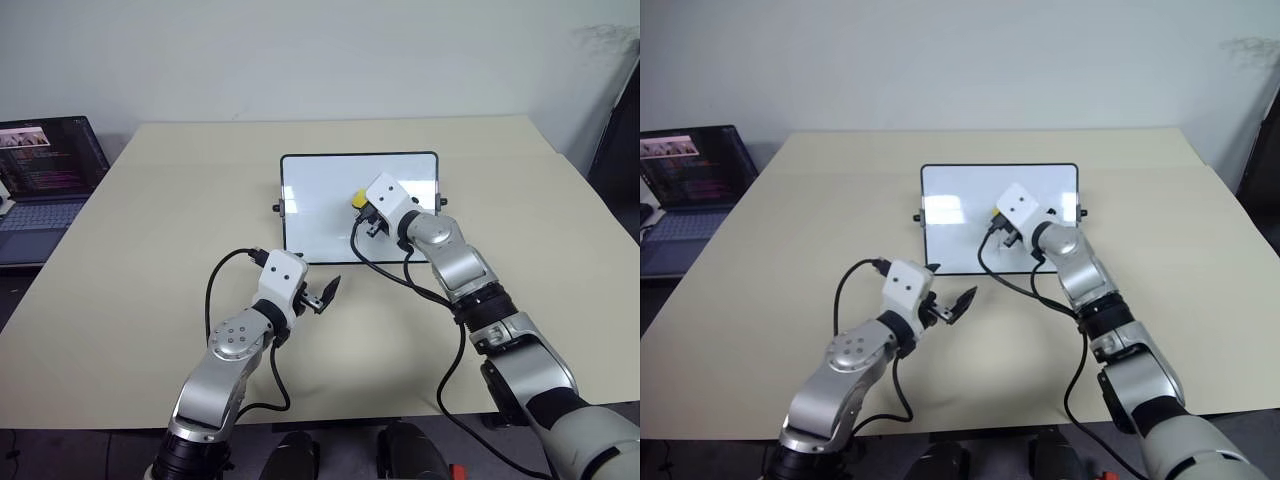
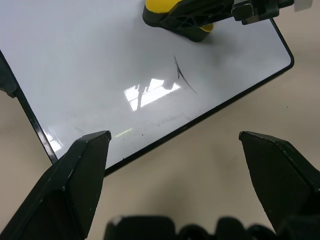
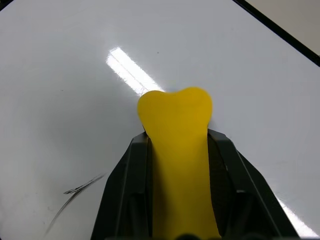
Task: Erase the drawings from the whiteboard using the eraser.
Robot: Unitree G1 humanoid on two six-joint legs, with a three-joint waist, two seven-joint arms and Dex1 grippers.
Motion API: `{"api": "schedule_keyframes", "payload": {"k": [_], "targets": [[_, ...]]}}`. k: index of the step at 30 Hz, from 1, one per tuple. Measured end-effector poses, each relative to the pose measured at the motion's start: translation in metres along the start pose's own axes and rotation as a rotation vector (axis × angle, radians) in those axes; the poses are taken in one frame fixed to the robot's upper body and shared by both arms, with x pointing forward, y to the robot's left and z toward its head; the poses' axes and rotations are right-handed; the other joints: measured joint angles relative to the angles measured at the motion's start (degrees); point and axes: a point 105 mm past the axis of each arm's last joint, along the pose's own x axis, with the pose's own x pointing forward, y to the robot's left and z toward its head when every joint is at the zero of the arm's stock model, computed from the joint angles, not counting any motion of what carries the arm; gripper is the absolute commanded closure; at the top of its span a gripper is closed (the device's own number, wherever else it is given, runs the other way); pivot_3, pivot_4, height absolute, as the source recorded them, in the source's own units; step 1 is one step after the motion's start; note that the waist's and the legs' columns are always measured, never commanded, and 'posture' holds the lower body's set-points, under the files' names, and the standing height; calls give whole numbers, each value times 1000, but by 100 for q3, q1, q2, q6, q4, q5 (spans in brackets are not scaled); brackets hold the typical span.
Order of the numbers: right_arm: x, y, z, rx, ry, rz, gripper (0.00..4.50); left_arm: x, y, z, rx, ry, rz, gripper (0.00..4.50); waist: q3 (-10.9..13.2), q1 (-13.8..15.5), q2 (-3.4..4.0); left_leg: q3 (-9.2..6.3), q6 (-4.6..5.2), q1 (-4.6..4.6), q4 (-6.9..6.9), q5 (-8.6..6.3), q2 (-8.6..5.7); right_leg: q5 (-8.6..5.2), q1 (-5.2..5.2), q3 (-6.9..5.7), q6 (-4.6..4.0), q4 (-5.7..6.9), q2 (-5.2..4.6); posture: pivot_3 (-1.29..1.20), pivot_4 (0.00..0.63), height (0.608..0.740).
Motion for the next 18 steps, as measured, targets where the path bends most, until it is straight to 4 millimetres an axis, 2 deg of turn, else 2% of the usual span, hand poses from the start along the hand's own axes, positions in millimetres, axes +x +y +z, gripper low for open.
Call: {"api": "schedule_keyframes", "payload": {"k": [5, 18], "targets": [[-2, 5, -3, -3, 2, 13, 3377, 0, 0, 0, 1, 0, -1, 0, 0, 1, 0, -2, -1, -1, -1, 10, 0, 3, 0, -1, 7, -1, 1, 0, 150, 740], [-20, 59, -32, -66, 61, 215, 3377, 0, 0, 0, 1, 3, 0, 0, -1, -10, -1, 1, -2, 0, -6, 10, 3, -6, -1, 2, 23, -6, 0, 0, 150, 740]]}}
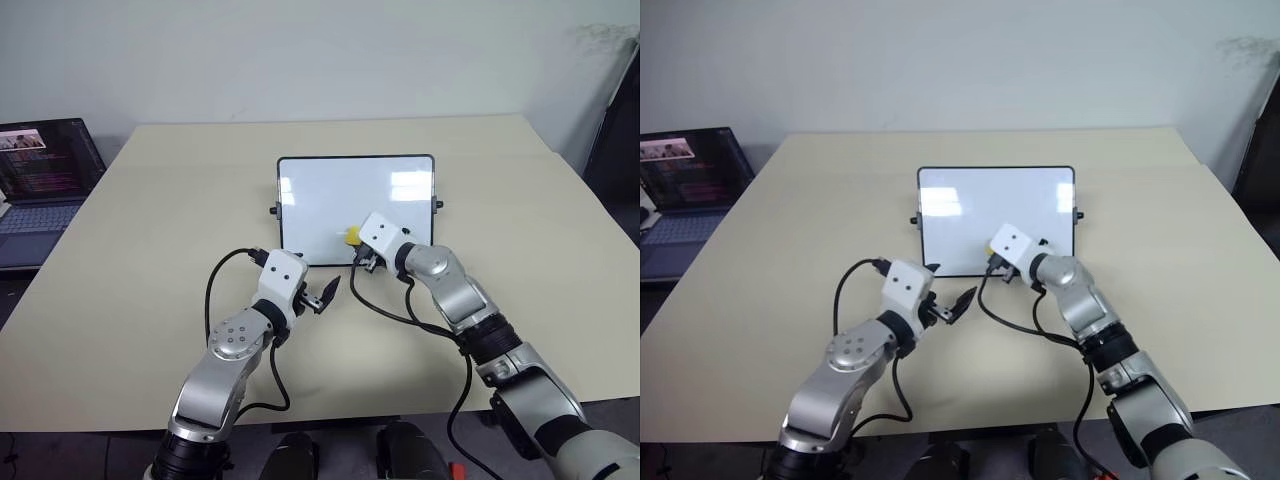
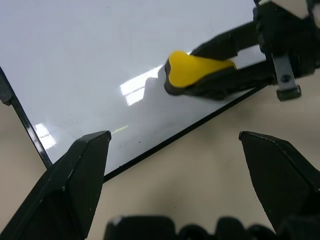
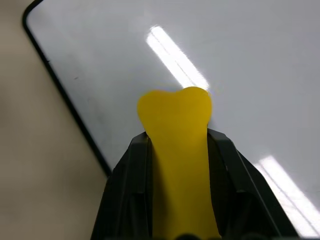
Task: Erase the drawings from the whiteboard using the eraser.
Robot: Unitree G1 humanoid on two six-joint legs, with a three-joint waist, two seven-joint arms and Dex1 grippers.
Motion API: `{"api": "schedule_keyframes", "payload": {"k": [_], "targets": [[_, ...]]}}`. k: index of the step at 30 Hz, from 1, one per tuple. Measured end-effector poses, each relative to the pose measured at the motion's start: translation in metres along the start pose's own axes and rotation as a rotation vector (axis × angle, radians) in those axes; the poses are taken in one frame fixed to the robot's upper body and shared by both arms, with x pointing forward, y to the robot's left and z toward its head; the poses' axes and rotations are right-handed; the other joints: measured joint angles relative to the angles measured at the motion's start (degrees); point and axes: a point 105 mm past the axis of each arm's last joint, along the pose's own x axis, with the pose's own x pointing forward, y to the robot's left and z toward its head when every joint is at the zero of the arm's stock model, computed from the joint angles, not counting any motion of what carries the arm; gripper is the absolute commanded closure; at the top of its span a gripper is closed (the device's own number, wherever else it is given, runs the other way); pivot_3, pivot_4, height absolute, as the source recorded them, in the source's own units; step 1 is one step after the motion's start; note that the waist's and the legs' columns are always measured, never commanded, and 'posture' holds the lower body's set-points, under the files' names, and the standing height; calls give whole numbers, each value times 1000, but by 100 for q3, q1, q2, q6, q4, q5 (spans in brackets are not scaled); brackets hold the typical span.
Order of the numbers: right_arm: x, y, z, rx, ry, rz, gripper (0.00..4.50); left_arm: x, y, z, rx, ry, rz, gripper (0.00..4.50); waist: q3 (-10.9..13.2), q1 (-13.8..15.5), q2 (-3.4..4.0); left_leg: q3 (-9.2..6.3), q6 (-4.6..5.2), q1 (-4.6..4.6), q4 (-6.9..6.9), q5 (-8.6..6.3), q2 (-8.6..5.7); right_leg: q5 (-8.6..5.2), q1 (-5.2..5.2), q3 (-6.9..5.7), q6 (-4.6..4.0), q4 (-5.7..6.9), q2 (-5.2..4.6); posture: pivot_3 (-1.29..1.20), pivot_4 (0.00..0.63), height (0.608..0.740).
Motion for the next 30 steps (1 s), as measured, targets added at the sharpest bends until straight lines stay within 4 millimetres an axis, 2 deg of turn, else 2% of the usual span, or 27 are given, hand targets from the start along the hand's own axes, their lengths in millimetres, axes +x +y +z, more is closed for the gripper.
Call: {"api": "schedule_keyframes", "payload": {"k": [10, 15, 18, 23, 30], "targets": [[-10, 6, -8, -15, 39, 58, 3377, 0, -1, 0, -5, -1, 2, 0, 1, 19, -1, -5, 0, -5, 0, 0, -2, -1, 0, -4, 2, -5, -1, 0, 150, 740], [-20, 0, -9, 24, 62, 28, 3377, 0, -1, 0, -6, -3, 0, 0, 11, 31, -2, -9, -1, -17, -1, 0, -3, -1, -8, -5, 1, -10, -3, 0, 150, 740], [-28, -10, -7, 53, 62, -12, 3377, 0, -1, 0, -6, -4, -1, 0, 21, 31, -3, -8, -2, -21, -6, -1, -3, 4, -11, -4, -6, -20, -3, 0, 150, 740], [-41, -33, 10, 87, -8, -115, 3377, 1, -1, 0, -6, -3, -5, 0, 22, 22, -4, -4, -9, -22, -40, 1, -1, 11, -15, -3, -19, -43, -5, 0, 150, 740], [-40, -46, 13, 116, -23, -204, 3377, 1, -3, 1, -4, -5, -19, 0, 22, 14, -4, 2, -29, -26, -93, 7, 3, 10, -23, 2, -19, -100, -7, 0, 150, 740]]}}
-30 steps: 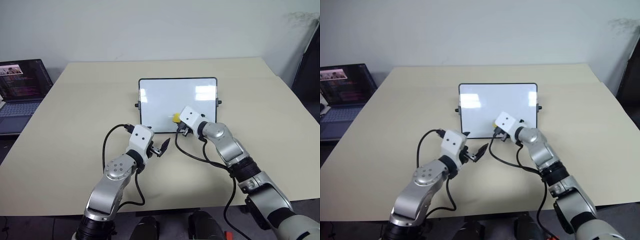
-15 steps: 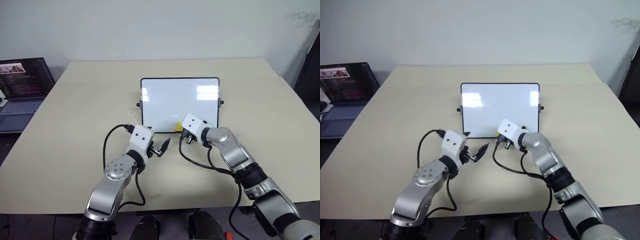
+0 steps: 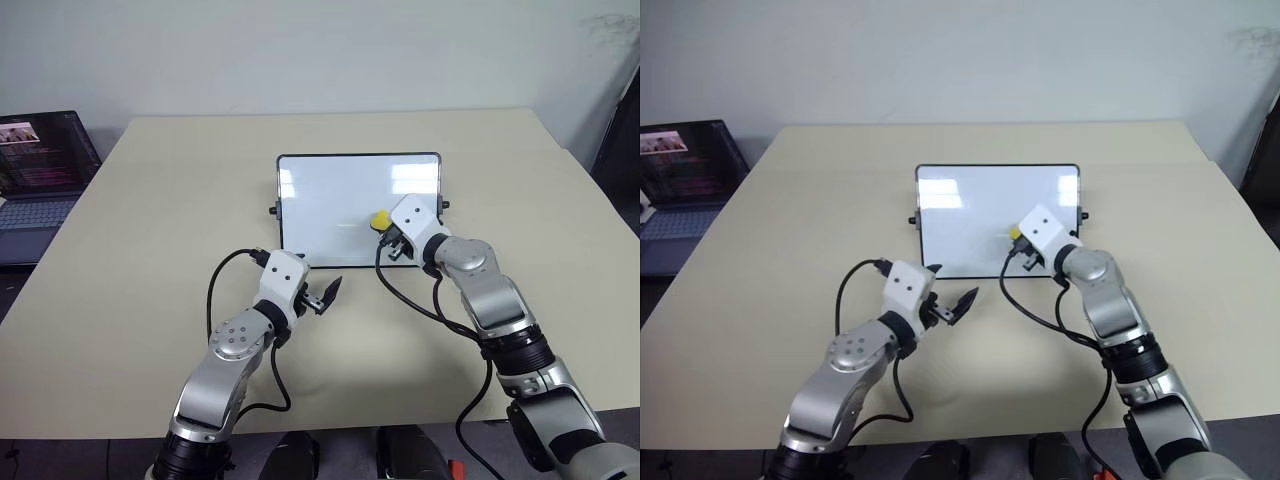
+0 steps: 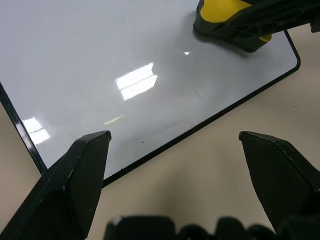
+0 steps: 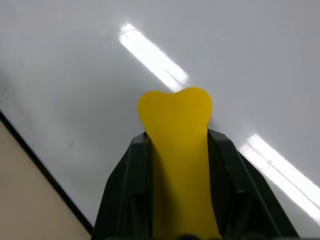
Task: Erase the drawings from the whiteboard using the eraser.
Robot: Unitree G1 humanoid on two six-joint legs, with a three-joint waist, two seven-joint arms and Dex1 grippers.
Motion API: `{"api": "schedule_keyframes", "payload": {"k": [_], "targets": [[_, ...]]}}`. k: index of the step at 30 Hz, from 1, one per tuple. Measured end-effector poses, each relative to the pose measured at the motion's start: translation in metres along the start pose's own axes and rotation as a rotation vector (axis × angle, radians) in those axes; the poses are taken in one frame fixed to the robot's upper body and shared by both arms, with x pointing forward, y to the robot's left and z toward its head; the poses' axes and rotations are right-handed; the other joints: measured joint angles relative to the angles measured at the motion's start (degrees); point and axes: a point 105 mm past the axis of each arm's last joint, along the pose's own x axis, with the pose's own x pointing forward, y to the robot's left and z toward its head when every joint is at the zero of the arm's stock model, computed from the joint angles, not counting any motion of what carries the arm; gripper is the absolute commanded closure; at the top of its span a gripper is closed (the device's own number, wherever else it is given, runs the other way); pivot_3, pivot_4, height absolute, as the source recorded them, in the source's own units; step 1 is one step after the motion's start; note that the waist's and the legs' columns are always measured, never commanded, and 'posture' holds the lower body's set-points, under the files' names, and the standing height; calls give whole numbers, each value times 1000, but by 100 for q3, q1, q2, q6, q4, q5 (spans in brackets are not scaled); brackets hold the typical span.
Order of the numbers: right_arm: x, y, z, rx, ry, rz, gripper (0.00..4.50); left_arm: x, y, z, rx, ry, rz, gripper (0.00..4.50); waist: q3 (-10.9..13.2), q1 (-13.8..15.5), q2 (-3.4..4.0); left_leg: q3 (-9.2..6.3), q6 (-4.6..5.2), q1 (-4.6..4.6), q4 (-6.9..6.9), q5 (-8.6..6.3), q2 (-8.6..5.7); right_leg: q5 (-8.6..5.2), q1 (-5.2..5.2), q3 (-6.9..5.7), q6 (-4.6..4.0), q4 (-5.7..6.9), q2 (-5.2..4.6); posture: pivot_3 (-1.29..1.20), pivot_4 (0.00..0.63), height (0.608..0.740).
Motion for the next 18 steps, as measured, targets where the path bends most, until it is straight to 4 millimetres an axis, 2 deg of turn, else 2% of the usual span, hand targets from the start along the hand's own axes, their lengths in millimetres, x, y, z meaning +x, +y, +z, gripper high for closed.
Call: {"api": "schedule_keyframes", "payload": {"k": [18], "targets": [[5, -4, 9, 55, -17, -42, 3377, -1, 6, 4, 27, 2, -11, 0, 0, 6, 0, -3, 1, -2, 0, -2, -2, -1, 0, -3, 1, -1, -1, 0, 150, 740]]}}
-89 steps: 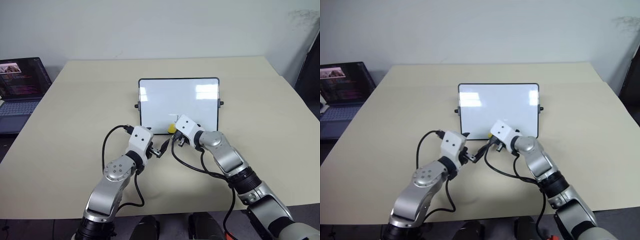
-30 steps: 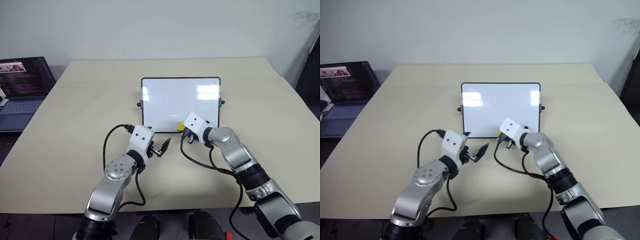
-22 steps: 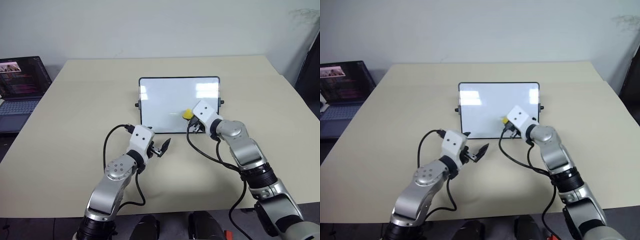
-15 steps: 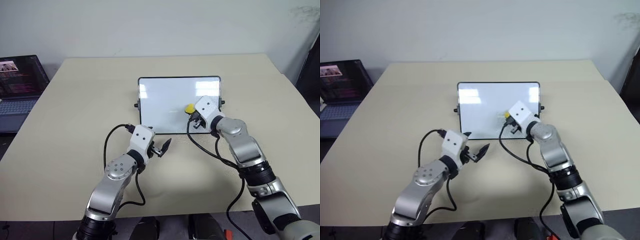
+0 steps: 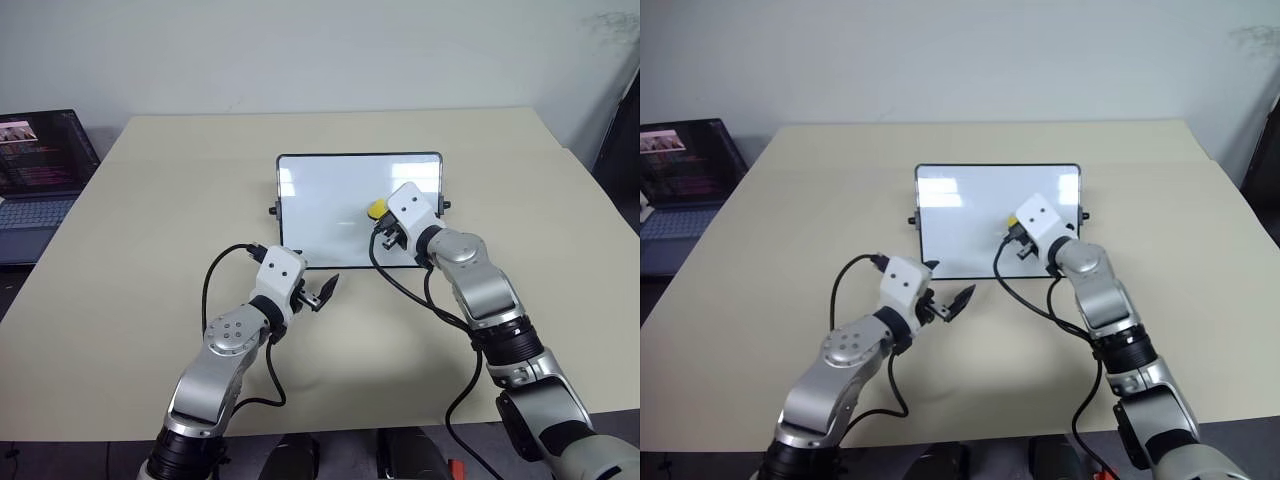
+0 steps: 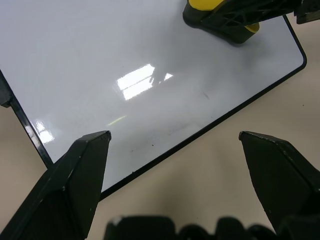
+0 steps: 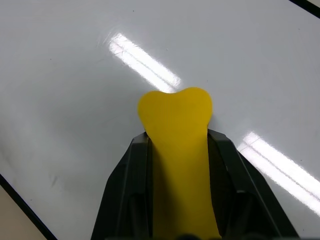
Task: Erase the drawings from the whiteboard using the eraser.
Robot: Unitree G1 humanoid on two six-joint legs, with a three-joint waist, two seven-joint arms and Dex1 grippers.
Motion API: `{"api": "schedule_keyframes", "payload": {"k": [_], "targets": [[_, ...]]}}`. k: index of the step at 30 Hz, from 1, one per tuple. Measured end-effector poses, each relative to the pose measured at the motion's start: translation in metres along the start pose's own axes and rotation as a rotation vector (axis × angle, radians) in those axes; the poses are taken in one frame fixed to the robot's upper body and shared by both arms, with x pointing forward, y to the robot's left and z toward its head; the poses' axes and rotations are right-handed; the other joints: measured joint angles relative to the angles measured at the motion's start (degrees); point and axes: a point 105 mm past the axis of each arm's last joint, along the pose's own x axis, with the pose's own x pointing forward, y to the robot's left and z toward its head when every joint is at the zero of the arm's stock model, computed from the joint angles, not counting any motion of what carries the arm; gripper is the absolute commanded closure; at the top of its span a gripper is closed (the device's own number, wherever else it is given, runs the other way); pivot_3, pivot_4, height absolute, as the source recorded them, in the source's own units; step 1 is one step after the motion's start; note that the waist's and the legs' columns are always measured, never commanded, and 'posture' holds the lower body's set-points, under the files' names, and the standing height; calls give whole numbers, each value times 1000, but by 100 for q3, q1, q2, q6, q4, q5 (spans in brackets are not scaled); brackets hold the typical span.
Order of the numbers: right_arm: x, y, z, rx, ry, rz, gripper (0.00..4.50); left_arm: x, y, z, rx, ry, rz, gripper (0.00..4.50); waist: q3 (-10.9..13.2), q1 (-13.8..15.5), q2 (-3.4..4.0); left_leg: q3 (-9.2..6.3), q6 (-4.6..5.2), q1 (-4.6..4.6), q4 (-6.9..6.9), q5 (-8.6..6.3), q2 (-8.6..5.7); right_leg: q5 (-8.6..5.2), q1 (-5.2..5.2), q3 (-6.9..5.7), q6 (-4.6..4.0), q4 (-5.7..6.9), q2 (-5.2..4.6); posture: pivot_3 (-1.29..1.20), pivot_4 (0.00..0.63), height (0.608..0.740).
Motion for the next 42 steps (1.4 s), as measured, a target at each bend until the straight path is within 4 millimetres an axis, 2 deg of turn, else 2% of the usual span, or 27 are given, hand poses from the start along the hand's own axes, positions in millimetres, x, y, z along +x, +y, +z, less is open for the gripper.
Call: {"api": "schedule_keyframes", "payload": {"k": [3, 7, 15, 19, 22, 27, 30, 36, 42], "targets": [[-7, -5, 4, 13, -7, -19, 3377, 2, -1, 7, 6, -22, -28, 0, 0, 5, 0, -2, 0, -1, 0, 0, 0, 0, 0, -2, 0, 0, 0, 0, 150, 740], [-29, -22, -2, 58, 20, -83, 3377, 2, -3, 19, 4, -64, -104, 0, 0, 21, 0, -2, 0, -4, 2, 0, -1, 0, 0, -2, 1, -1, -1, 0, 150, 740], [-86, -51, -18, 126, 131, -235, 3377, 0, -21, 53, 47, -170, -386, 0, 0, 2, 0, 2, 0, -2, 2, 0, 1, -1, 1, -1, 2, 2, 0, 0, 150, 740], [-107, -56, -30, 181, 215, -291, 3377, -2, -33, 53, 78, -163, -553, 0, 0, -10, 0, 8, 1, 0, 4, 0, 0, -1, 2, 3, 1, 4, 2, 0, 150, 740], [-113, -56, -35, 201, 250, -298, 3377, -2, -38, 48, 106, -152, -629, 0, 0, -3, 0, 6, 2, 2, 4, 0, 0, -2, 3, -1, 1, 5, 2, 0, 150, 740], [-121, -44, -59, 347, 354, -289, 3377, -2, -50, 38, 173, -139, -743, 0, 0, 4, 0, 6, 3, 0, 4, 0, -2, -2, 4, 2, 1, 4, 1, 0, 150, 740], [-128, -43, -69, 412, 402, -302, 3377, -3, -55, 37, 241, -151, -785, 0, 0, 5, 0, 4, 3, 1, 4, 0, -1, -2, 4, 0, 1, 5, 1, 0, 150, 740], [-135, -39, -85, 491, 461, -323, 3377, 0, -58, 24, 379, -149, -819, 0, -1, -5, 1, 8, 5, 4, 4, -1, 0, -1, 4, 4, 1, 8, 1, 0, 150, 740], [-133, -32, -91, 567, 479, -310, 3377, 4, -63, 26, 419, -189, -820, 0, -1, -2, 1, 6, 18, 3, 6, -8, -1, -1, 4, 2, 1, 10, 1, 0, 150, 740]]}}
